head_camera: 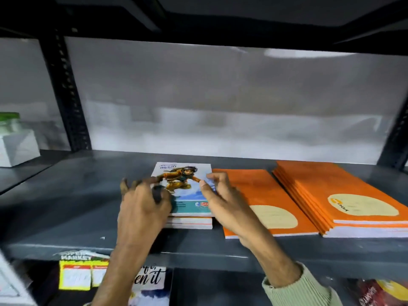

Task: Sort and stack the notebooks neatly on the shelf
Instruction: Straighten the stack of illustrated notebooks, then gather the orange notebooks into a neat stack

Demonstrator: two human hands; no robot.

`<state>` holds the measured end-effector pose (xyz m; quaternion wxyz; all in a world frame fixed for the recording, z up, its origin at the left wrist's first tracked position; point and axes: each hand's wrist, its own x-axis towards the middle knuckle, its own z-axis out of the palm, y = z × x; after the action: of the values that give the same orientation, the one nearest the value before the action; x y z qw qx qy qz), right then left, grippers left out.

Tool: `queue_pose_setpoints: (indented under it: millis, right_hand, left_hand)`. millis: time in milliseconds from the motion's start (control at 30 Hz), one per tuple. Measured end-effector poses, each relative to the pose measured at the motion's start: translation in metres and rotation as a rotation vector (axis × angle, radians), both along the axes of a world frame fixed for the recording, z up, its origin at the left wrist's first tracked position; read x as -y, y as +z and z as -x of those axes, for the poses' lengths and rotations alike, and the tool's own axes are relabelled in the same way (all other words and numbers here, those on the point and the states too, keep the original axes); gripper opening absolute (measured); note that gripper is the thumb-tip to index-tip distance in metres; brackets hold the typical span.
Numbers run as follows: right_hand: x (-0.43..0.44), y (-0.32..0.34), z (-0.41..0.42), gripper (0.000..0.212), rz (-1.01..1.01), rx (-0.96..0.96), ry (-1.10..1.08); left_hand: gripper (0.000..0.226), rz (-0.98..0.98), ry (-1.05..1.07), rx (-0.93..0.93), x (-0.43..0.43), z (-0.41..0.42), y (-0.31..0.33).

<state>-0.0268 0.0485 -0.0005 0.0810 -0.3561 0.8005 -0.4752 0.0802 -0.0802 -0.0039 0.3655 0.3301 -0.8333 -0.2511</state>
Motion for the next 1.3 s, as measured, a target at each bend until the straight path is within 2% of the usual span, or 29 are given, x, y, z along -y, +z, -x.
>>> queue_pose_setpoints:
  millis: [67,167,233,333,400,467,533,600,700,800,933,967,1033,1100,1133,1200,1233,1300]
  right_hand:
    - [-0.004,-0.002,0.000,0.040,-0.061,-0.003,0.007]
    - [-0.020,0.005,0.005,0.043,0.004,0.042,0.052]
    - [-0.037,0.009,0.015,0.050,-0.026,-0.104,0.017]
    - [-0.068,0.008,0.022,0.068,-0.315,-0.353,-0.007]
    - [-0.085,0.002,0.016,0.082,-0.560,-0.411,0.072]
    - [-0.099,-0.004,0.004,0.094,-0.681,-0.432,0.122]
    - [-0.111,-0.011,-0.006,0.102,-0.713,-0.474,0.098]
    - [-0.117,-0.025,-0.011,0.095,-0.701,-0.577,0.081]
    - [-0.123,-0.040,-0.019,0.056,-0.597,-0.826,0.013]
    - [-0.125,-0.048,-0.021,0.047,-0.334,-0.998,-0.063]
    - [-0.122,-0.036,-0.014,0.044,0.095,-1.002,-0.331]
    - [-0.121,-0.031,-0.013,0.040,0.168,-1.003,-0.393]
    - [-0.118,-0.029,-0.015,0.036,0.250,-1.032,-0.445]
    - [-0.116,-0.030,-0.021,0.035,0.266,-1.101,-0.397]
    - [-0.116,-0.031,-0.023,0.033,0.248,-1.134,-0.337]
    - [-0.121,-0.029,-0.023,0.031,0.145,-1.166,-0.184]
    - [-0.128,-0.026,-0.021,0.036,0.094,-1.147,-0.143]
    - [-0.140,-0.015,-0.018,0.052,0.103,-0.968,-0.149]
  left_hand:
    - [0.037,-0.008,0.031,0.051,-0.001,0.001,-0.003]
    - [0.050,0.058,0.051,0.070,-0.003,0.006,-0.001]
    - [0.053,0.118,0.010,-0.008,-0.013,0.011,0.004]
    - [0.042,0.164,-0.142,-0.130,-0.035,0.023,0.009]
    - [0.038,0.161,-0.234,-0.157,-0.048,0.032,0.009]
    - [0.032,0.181,-0.291,-0.216,-0.061,0.036,0.009]
    - [0.028,0.196,-0.331,-0.277,-0.072,0.036,0.009]
    - [0.028,0.190,-0.373,-0.310,-0.077,0.033,0.007]
    - [0.026,0.185,-0.456,-0.365,-0.081,0.032,0.003]
    - [0.025,0.111,-0.499,-0.402,-0.085,0.031,-0.003]
    - [0.035,-0.129,-0.486,-0.482,-0.109,0.028,-0.013]
    - [0.042,-0.293,-0.501,-0.482,-0.117,0.029,-0.013]
    - [0.066,-0.794,-0.601,-0.526,-0.131,0.032,-0.007]
    - [0.056,-1.225,-0.748,-0.578,-0.134,0.035,0.005]
    - [0.048,-1.333,-0.807,-0.607,-0.132,0.035,0.011]
    - [0.044,-1.374,-0.856,-0.649,-0.128,0.035,0.016]
    - [0.045,-1.372,-0.843,-0.661,-0.129,0.036,0.015]
    - [0.033,-1.367,-0.805,-0.730,-0.128,0.040,0.011]
